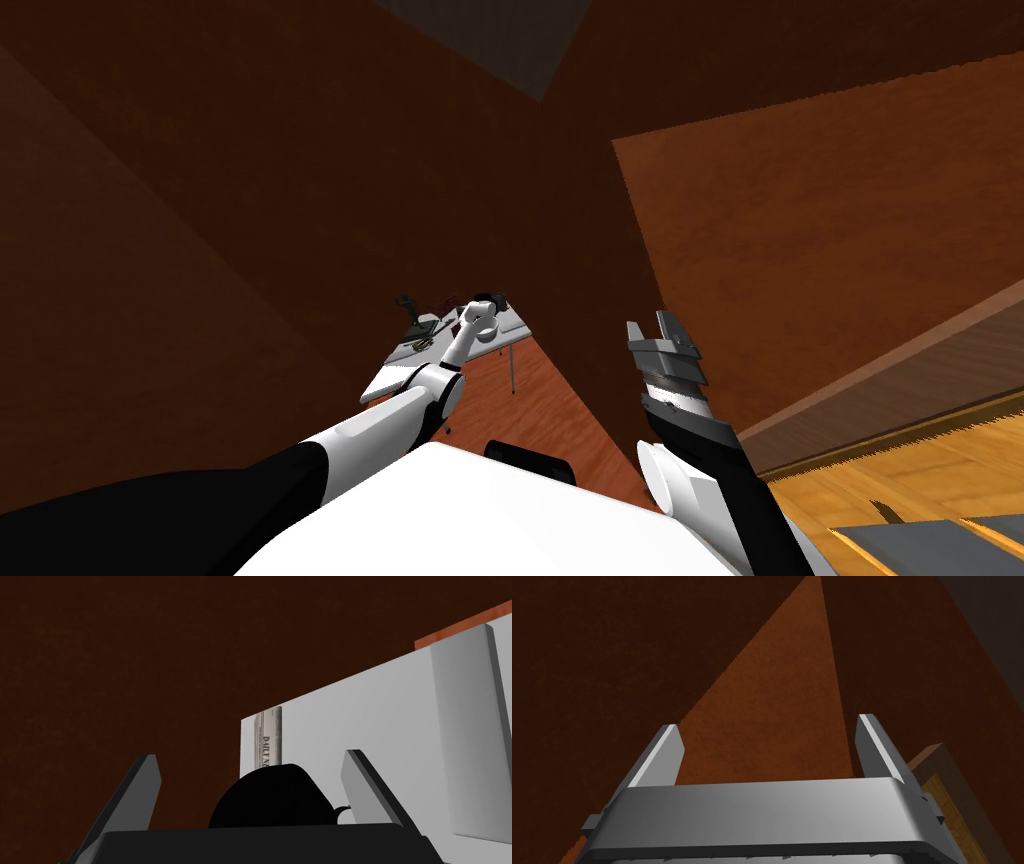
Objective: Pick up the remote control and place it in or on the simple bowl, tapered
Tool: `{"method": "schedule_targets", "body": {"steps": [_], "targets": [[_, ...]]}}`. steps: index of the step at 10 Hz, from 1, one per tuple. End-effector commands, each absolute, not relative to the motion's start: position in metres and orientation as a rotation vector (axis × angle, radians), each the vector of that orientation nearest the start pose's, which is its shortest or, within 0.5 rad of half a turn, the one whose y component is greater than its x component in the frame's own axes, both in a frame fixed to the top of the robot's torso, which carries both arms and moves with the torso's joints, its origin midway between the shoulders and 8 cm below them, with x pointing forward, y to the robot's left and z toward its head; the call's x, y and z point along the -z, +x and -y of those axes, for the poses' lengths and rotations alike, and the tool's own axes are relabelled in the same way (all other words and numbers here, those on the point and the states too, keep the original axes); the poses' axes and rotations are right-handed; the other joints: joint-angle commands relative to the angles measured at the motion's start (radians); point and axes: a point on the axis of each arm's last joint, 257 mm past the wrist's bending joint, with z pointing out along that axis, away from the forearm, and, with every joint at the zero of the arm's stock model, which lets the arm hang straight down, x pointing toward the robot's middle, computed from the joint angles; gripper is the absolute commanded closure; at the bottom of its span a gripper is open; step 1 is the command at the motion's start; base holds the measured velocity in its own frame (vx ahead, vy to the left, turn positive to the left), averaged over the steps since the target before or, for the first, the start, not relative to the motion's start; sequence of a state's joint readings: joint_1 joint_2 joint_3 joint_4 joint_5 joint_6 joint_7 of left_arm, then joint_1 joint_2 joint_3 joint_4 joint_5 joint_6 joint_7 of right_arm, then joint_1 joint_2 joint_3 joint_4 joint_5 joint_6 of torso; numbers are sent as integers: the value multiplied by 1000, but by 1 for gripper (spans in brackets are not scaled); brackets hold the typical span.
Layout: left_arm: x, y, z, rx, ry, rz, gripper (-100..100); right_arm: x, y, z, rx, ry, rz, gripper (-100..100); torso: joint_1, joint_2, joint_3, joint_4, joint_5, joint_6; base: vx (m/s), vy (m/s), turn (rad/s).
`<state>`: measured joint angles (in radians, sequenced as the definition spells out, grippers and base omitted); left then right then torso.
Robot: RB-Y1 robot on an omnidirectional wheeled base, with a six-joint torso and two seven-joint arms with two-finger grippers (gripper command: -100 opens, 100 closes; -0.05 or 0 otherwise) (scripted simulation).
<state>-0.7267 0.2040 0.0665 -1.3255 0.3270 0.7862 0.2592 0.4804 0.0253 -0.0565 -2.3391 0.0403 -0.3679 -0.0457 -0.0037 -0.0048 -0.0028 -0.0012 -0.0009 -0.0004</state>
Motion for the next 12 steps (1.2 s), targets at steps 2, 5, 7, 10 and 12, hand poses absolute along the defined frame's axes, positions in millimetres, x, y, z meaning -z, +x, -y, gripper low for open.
{"method": "schedule_targets", "body": {"steps": [2,5,7,10,12], "targets": [[128,682,-163,1314,-1727,-1492,-100,-32,352,297,-1253,711,-631,0,0,1,0,0,0,0,29,-39,9],[146,683,-155,1228,-1833,-1561,-100,-32,352,297,-1253,711,-632,0,1,1,1,0,0,0,52,-49,42],[164,676,-158,1175,-1880,-1593,-100,-32,352,297,-1253,711,-632,0,0,0,0,0,0,0,45,-39,9],[182,670,-157,1094,-1955,-1638,-100,-32,352,297,-1253,711,-632,0,2,0,0,0,0,0,50,-32,24],[200,662,-159,1005,-2029,-1678,-100,-32,352,297,-1253,711,-632,0,1,1,0,0,0,0,62,-50,34]]}}
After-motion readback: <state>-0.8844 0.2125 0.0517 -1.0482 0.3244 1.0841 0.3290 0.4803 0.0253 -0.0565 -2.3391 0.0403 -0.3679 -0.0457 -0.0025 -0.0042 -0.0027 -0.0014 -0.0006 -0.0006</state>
